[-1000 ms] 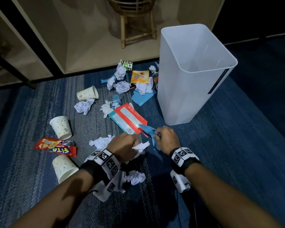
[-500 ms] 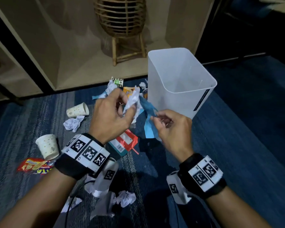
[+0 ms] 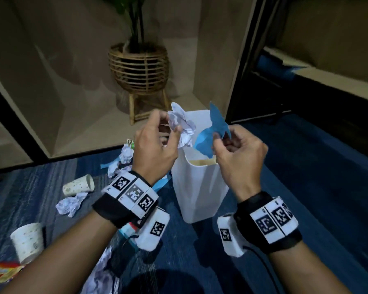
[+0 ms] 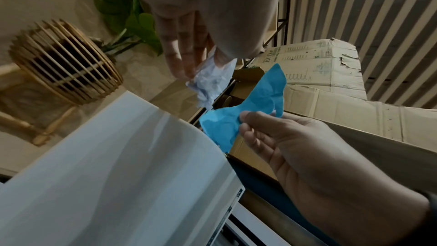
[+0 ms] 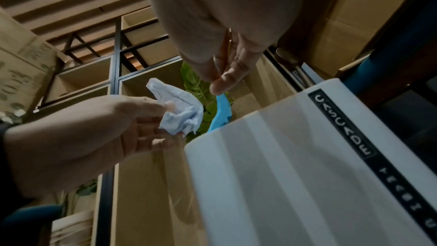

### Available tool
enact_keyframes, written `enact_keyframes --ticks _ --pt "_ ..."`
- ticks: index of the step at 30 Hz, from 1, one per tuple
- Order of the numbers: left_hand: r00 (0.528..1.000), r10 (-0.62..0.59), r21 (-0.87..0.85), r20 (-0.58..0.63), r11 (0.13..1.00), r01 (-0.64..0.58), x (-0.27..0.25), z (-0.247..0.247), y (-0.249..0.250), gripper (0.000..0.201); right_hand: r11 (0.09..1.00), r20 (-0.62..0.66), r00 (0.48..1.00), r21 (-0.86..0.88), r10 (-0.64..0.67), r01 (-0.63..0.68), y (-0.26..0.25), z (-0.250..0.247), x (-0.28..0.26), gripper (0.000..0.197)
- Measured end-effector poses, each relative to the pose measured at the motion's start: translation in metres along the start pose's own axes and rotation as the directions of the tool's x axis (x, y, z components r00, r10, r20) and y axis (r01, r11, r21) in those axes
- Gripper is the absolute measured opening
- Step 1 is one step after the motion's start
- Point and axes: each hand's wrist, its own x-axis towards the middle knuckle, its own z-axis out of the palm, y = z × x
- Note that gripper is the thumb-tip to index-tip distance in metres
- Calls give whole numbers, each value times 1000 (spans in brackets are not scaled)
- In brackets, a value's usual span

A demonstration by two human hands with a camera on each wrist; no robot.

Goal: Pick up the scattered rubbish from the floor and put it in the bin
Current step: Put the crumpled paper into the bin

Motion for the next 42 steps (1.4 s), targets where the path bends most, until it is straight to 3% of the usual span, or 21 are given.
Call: enact_keyframes --ticks 4,8,9,12,15,18,20,24,28,33,36,38,42 --pt "999 6 44 46 999 -8 12 17 -10 13 991 59 997 -128 42 -34 14 5 11 17" --pt "997 -5 160 80 987 -7 13 28 -20 12 927 212 967 -371 143 -56 27 10 16 5" --pt "995 -21 203 96 979 1 13 30 -22 13 913 224 959 -400 176 -74 27 10 17 13" --pt "985 -69 274 157 961 24 13 35 -22 16 905 244 949 -418 199 -82 27 11 16 33" --pt "962 -116 349 247 937 24 14 39 -17 33 910 251 950 -408 187 -71 25 10 16 31" --pt "947 -146 354 286 935 37 15 39 -16 51 923 245 961 -383 131 -28 24 9 13 25" --pt "954 -125 321 272 947 32 13 35 -18 50 929 238 969 -368 71 22 20 7 10 23" --pt "978 -59 262 201 965 4 1 12 -21 29 941 188 978 -306 -92 148 11 -2 -4 16" --pt "990 15 281 139 958 -55 -31 -15 -26 4 928 164 945 -205 -282 312 -2 -3 -32 3" --pt "976 -94 312 197 950 28 -83 -41 -48 4 918 257 901 -97 -350 384 -9 16 -85 4" --pt "935 -239 357 264 924 135 -120 -57 -72 5 934 363 879 -60 -309 353 5 31 -120 3" --pt "882 -345 408 321 891 200 -146 -70 -89 3 945 461 847 -51 -265 324 20 40 -148 3" --pt "662 -552 497 508 815 298 -195 -91 -115 7 972 682 726 -101 -88 213 50 46 -213 7"
